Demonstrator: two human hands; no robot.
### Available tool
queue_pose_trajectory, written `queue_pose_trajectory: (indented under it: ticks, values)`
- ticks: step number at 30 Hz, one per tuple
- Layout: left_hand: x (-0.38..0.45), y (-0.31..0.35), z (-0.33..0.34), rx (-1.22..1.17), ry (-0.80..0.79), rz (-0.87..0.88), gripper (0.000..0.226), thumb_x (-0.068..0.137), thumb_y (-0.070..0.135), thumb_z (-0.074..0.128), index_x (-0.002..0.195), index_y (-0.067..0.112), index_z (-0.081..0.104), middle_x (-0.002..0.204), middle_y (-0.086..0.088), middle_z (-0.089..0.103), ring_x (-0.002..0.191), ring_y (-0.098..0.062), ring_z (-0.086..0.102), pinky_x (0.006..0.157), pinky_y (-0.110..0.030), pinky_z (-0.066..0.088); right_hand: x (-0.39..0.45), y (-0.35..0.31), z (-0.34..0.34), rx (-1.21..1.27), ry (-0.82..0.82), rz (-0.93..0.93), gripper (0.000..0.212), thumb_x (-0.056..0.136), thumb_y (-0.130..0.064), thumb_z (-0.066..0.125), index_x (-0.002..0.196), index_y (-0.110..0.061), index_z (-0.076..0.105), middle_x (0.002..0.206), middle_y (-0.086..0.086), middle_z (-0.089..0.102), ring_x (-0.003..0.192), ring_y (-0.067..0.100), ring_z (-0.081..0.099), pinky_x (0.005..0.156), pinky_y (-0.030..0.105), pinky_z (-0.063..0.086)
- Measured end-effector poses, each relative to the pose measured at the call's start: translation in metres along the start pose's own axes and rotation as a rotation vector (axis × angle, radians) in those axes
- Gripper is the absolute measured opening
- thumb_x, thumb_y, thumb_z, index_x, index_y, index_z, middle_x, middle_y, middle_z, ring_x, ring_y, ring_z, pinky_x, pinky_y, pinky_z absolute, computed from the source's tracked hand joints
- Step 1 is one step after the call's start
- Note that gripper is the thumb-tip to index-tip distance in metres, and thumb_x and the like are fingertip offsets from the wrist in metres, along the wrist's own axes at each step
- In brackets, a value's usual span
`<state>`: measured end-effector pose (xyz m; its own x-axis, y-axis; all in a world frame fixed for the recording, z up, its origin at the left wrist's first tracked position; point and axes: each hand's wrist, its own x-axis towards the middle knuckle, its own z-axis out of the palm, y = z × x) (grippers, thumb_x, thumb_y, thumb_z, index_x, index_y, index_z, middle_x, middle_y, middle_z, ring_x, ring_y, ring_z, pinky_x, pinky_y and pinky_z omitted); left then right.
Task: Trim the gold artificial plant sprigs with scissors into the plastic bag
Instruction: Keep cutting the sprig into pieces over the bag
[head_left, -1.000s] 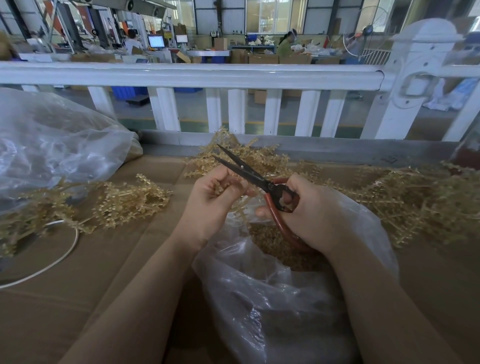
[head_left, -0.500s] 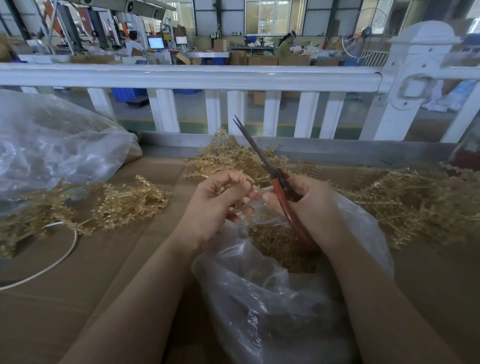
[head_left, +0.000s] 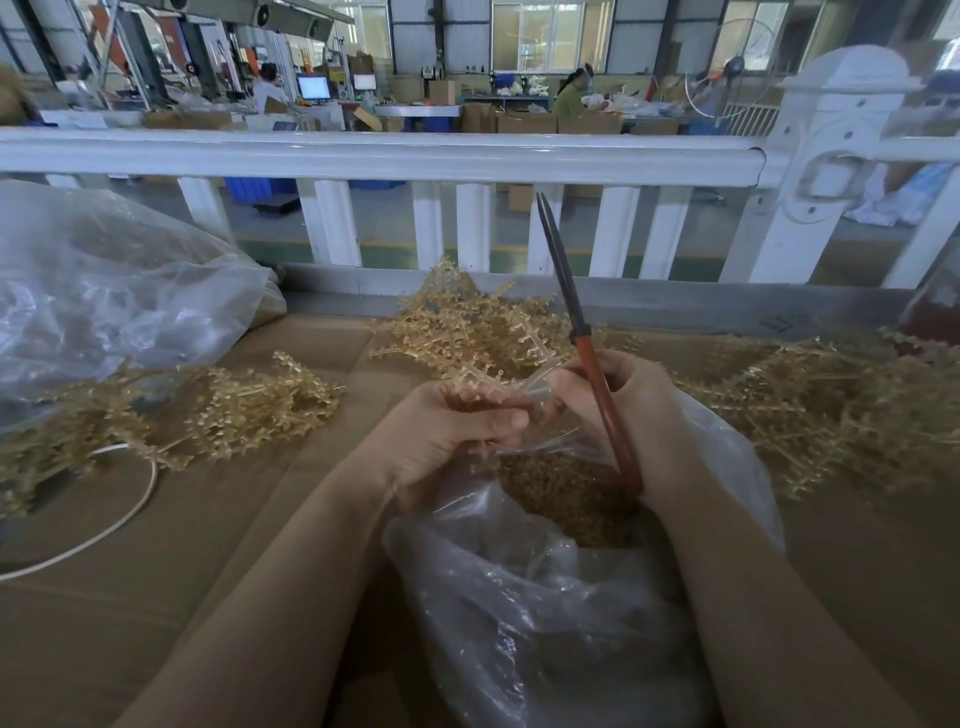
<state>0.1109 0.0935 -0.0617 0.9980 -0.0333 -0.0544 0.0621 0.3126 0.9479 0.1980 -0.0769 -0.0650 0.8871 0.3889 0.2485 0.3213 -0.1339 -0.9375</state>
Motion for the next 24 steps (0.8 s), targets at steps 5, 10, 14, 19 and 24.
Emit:
queue_pose_trajectory:
  ticks: [5,10,14,19,24]
  values:
    - [0.003,-0.002,0.002,0.023,0.069,0.071,0.009,0.074,0.013,0.076,0.081,0.01,0.071,0.101,-0.02,0.074,0.084,-0.019,0.072,0.069,-0.023,0.054,0.001,0.0,0.001,0.036,0.002,0.058,0.012,0.089,-0.022,0.077,0.078,-0.02,0.073,0.074,0.001,0.077,0.068,0.019,0.075,0.069,0.037,0.063]
    - [0.005,-0.001,0.003,-0.008,0.151,0.141,0.006,0.076,0.016,0.073,0.079,0.012,0.073,0.084,-0.01,0.076,0.074,-0.017,0.073,0.064,-0.024,0.057,-0.003,-0.001,-0.001,-0.034,0.054,-0.026,0.027,0.078,-0.047,0.081,0.081,-0.021,0.073,0.077,-0.005,0.076,0.07,0.01,0.072,0.071,0.029,0.058]
    - [0.008,0.001,0.0,-0.09,0.279,0.227,0.027,0.068,0.01,0.076,0.091,0.0,0.069,0.08,-0.01,0.075,0.075,-0.018,0.074,0.068,-0.025,0.06,-0.004,0.001,-0.004,-0.137,0.066,-0.031,0.053,0.059,-0.073,0.077,0.089,-0.03,0.068,0.088,-0.022,0.072,0.08,-0.003,0.067,0.071,0.024,0.05]
    - [0.007,0.004,-0.003,-0.167,0.356,0.292,0.027,0.065,0.005,0.076,0.092,0.003,0.069,0.081,-0.009,0.075,0.076,-0.017,0.074,0.07,-0.023,0.059,-0.009,0.003,-0.005,-0.305,-0.029,-0.073,0.062,0.057,-0.086,0.068,0.094,-0.038,0.06,0.094,-0.028,0.064,0.085,-0.009,0.06,0.066,0.021,0.045]
    - [0.007,0.005,-0.005,-0.151,0.357,0.331,0.017,0.068,0.005,0.075,0.085,0.006,0.069,0.077,-0.007,0.07,0.073,-0.016,0.07,0.072,-0.024,0.058,-0.012,-0.002,-0.009,-0.577,-0.081,-0.125,0.052,0.062,-0.089,0.06,0.094,-0.049,0.052,0.091,-0.034,0.06,0.086,-0.025,0.049,0.063,0.005,0.04]
